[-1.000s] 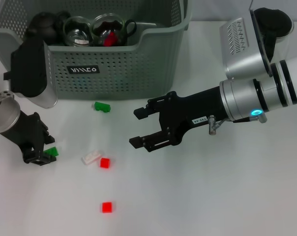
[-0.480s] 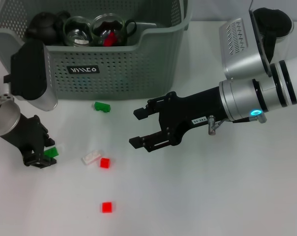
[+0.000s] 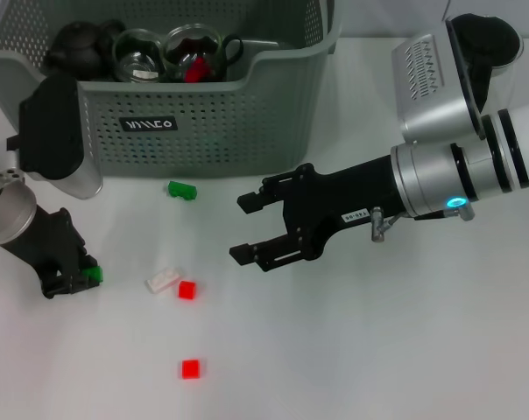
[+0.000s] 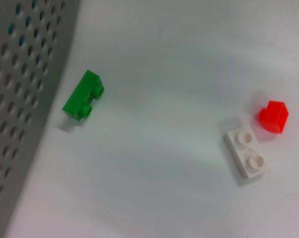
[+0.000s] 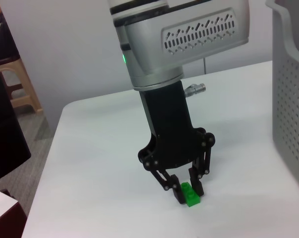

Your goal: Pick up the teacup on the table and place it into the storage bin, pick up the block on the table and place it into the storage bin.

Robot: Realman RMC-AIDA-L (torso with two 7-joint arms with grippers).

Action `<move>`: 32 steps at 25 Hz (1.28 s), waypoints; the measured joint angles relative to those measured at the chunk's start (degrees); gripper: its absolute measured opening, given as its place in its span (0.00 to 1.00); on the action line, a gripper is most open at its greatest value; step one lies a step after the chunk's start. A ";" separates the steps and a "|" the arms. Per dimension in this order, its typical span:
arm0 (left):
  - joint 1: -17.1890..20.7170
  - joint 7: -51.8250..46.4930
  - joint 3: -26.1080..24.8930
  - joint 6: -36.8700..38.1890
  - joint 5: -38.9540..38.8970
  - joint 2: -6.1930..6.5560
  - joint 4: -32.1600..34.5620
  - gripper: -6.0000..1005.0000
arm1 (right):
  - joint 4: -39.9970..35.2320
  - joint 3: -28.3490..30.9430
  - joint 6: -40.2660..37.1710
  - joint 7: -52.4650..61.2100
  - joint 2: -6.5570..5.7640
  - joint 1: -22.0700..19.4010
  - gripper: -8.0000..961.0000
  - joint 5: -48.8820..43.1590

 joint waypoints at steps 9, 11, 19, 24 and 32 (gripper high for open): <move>-0.02 -0.84 0.02 0.45 0.00 0.00 0.52 0.20 | 0.03 -0.04 -0.25 -0.47 -0.08 -0.33 0.80 0.35; -0.04 -0.88 -0.17 1.33 -0.01 0.00 1.45 0.19 | 0.04 -0.03 -0.24 -0.47 -0.09 -0.39 0.80 0.36; -2.40 -0.17 -10.55 12.50 -7.16 -0.23 5.92 0.21 | 0.14 -0.08 -0.63 -0.70 -0.56 -1.58 0.80 -0.07; -5.30 -0.30 -22.69 20.94 -21.70 0.34 5.93 0.22 | -0.01 0.40 -2.03 -2.81 -1.55 -3.46 0.80 -0.24; -9.54 -8.22 -29.58 15.77 -32.14 1.52 6.30 0.24 | 0.11 0.45 -4.07 -2.79 -2.60 -4.23 0.80 -0.99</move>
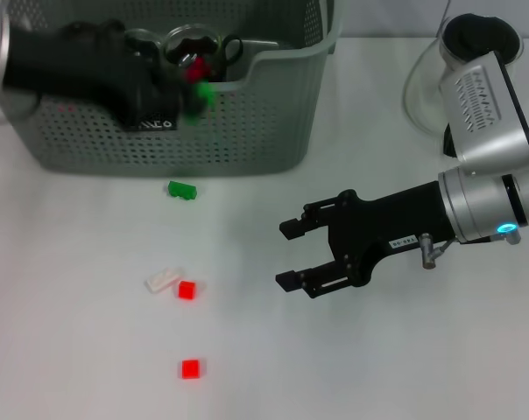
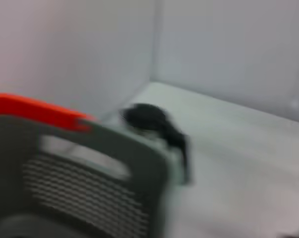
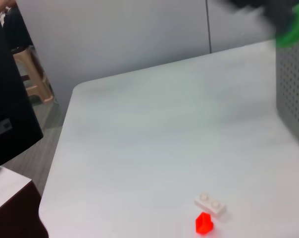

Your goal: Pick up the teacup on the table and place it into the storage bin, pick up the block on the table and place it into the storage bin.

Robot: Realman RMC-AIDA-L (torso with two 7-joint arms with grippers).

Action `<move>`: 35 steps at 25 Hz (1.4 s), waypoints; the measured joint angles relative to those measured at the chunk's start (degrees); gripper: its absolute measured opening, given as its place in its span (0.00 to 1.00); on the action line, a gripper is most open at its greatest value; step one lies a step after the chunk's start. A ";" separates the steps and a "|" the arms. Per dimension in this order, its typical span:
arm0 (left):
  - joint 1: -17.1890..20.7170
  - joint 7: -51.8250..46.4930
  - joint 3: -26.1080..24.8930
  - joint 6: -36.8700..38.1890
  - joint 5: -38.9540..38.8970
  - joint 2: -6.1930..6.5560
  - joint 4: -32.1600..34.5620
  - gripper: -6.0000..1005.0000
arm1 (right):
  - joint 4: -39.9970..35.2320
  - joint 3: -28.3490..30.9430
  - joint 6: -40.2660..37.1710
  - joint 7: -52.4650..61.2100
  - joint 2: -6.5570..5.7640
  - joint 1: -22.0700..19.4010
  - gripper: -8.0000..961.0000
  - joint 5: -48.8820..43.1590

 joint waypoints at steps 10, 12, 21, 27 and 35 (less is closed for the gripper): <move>-5.76 -15.27 4.27 -25.51 5.95 6.75 -11.86 0.27 | 0.20 0.04 -0.14 0.60 0.34 -0.69 0.80 -0.07; -5.92 -17.04 4.99 -28.96 8.11 6.71 -12.41 0.28 | 0.31 0.05 -0.13 0.84 0.39 -0.69 0.80 -0.07; -5.57 -19.57 4.80 -36.58 12.28 5.98 -13.78 0.30 | 0.37 0.66 0.12 1.51 0.65 -0.64 0.80 -0.03; -5.35 -20.12 3.69 -28.43 10.90 7.04 -8.90 0.54 | 0.37 1.38 -0.05 2.04 0.45 -0.34 0.80 -0.04; -2.24 -8.93 3.73 -0.25 2.22 6.08 -2.87 0.71 | 0.47 3.43 -0.22 2.21 -0.25 -0.69 0.80 -0.06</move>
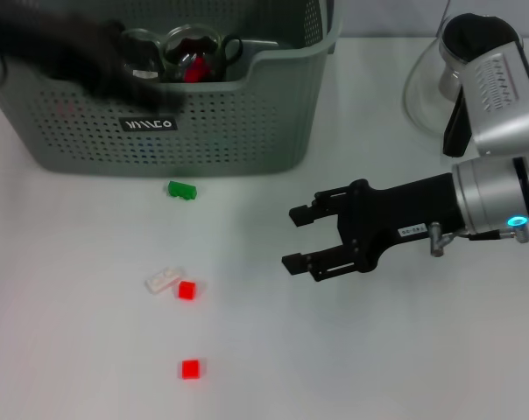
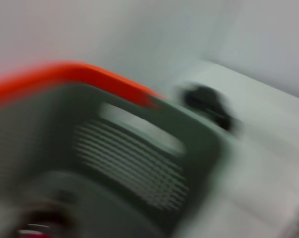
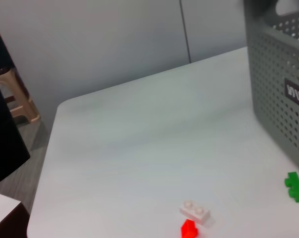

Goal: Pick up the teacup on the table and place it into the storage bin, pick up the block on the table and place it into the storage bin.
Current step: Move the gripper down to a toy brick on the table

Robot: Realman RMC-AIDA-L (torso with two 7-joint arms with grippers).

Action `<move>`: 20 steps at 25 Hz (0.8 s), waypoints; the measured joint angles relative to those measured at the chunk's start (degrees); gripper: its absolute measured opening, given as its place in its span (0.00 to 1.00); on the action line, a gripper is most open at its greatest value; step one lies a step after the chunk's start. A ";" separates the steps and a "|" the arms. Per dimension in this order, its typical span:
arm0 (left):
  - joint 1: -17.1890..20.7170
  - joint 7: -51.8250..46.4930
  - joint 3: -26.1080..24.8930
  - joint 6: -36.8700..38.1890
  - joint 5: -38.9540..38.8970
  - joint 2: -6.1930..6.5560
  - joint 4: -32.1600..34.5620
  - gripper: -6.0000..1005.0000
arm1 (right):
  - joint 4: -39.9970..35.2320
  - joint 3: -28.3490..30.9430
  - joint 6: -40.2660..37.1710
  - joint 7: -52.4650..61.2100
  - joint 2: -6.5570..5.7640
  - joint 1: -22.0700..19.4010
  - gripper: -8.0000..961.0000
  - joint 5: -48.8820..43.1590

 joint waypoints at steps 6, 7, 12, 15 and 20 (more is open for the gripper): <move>4.97 8.21 10.02 8.76 0.88 -2.56 0.47 0.82 | 0.73 1.66 -0.11 0.40 -0.82 -0.46 0.80 -0.01; 5.86 8.13 12.96 8.69 1.16 -2.68 0.57 0.84 | 0.79 2.11 -0.02 0.51 -0.86 -0.59 0.80 0.00; 6.78 7.79 19.97 6.86 8.45 -4.93 0.77 0.86 | 0.84 2.50 0.14 0.86 -0.85 -0.69 0.80 0.00; 6.45 7.33 22.58 4.09 16.59 -7.31 1.32 0.85 | 0.91 2.53 0.61 1.25 -0.71 -0.69 0.80 0.00; 6.72 3.05 27.26 0.36 20.49 -8.60 3.36 0.85 | 1.01 2.52 1.28 1.44 -0.26 -0.62 0.80 0.00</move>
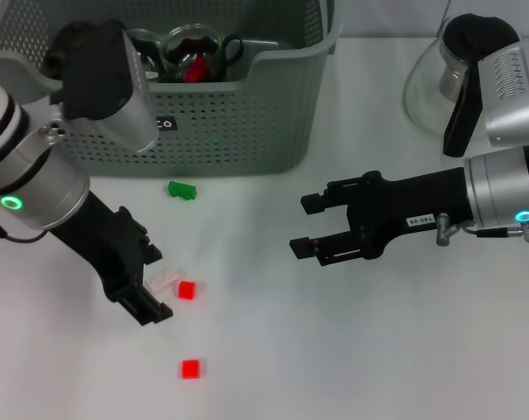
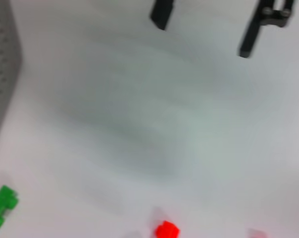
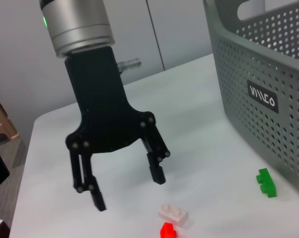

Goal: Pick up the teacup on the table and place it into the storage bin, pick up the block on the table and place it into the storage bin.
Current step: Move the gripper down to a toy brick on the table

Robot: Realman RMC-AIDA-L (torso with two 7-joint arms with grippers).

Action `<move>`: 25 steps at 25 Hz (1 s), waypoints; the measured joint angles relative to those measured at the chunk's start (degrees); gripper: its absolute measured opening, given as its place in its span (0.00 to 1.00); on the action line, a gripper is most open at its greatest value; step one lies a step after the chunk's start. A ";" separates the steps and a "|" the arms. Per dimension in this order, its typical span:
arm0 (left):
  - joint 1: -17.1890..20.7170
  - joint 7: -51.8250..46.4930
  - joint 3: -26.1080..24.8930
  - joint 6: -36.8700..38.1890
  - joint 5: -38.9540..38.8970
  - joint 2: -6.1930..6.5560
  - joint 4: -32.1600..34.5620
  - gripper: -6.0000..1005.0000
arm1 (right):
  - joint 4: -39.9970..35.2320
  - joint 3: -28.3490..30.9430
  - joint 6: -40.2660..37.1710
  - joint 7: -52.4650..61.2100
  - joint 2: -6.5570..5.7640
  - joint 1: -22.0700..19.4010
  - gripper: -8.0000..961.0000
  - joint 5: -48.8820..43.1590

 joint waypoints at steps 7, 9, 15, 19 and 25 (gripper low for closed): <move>0.48 -6.92 6.66 -3.06 3.00 0.05 1.49 0.85 | 0.03 0.04 0.11 -0.10 0.13 0.23 0.80 0.00; 0.79 -8.62 9.08 -4.11 4.05 0.03 1.66 0.85 | 0.03 0.06 0.30 -0.40 0.18 0.27 0.80 0.00; 0.98 -15.18 15.93 -6.59 6.18 -0.07 2.05 0.84 | 0.03 0.07 1.45 -0.99 0.37 0.43 0.80 0.00; 1.20 -17.14 17.87 -8.33 6.08 -0.21 2.30 0.84 | 0.03 0.06 1.79 -1.39 0.78 0.46 0.80 0.00; 2.46 -18.86 21.11 -11.65 6.40 -0.22 2.22 0.84 | 0.03 -0.02 2.16 -1.44 1.09 0.53 0.80 0.00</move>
